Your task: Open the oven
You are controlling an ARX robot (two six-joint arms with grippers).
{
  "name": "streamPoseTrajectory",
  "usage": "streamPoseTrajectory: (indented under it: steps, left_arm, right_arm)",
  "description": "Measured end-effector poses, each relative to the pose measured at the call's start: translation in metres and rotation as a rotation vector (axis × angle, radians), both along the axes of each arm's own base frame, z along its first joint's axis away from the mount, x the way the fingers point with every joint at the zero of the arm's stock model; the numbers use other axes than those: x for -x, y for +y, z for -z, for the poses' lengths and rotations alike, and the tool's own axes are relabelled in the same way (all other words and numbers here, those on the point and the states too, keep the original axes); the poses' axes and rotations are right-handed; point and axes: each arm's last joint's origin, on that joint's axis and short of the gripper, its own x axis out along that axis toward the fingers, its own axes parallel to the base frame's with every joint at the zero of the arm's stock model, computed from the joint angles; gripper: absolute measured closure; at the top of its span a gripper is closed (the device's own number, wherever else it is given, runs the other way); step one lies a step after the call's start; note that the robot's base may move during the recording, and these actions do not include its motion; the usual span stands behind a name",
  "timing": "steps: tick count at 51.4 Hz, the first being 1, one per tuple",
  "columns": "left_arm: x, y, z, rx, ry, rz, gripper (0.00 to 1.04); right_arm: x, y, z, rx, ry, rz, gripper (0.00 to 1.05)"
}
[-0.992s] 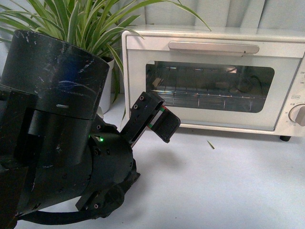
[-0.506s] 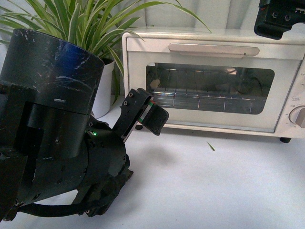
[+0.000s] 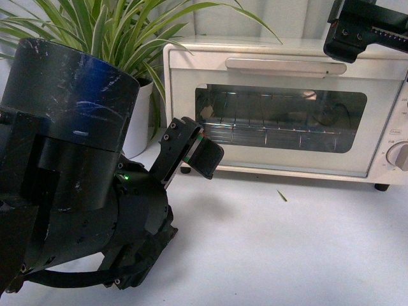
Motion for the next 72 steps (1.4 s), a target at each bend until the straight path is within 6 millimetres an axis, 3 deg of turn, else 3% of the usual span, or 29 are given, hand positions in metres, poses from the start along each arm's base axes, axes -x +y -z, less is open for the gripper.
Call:
streamPoseTrajectory:
  steps: [22,33,49,72]
  left_arm:
    - [0.0,0.0,0.0,0.004,0.002,-0.004,0.07]
    - [0.0,0.0,0.0,0.005,0.003,-0.005,0.07]
    - [-0.002,0.002,0.0,0.006,0.003,-0.011,0.07]
    - [-0.002,0.002,0.001,0.006,0.003,-0.011,0.07]
  right_arm:
    - [-0.013,0.004,0.0,-0.017,0.043,0.012,0.09]
    - [-0.01,0.011,0.001,0.005,0.091,-0.047,0.09]
    - [0.023,0.011,0.021,0.004,0.07,-0.125,0.09]
    - [0.052,0.005,0.053,-0.01,0.098,-0.193,0.09]
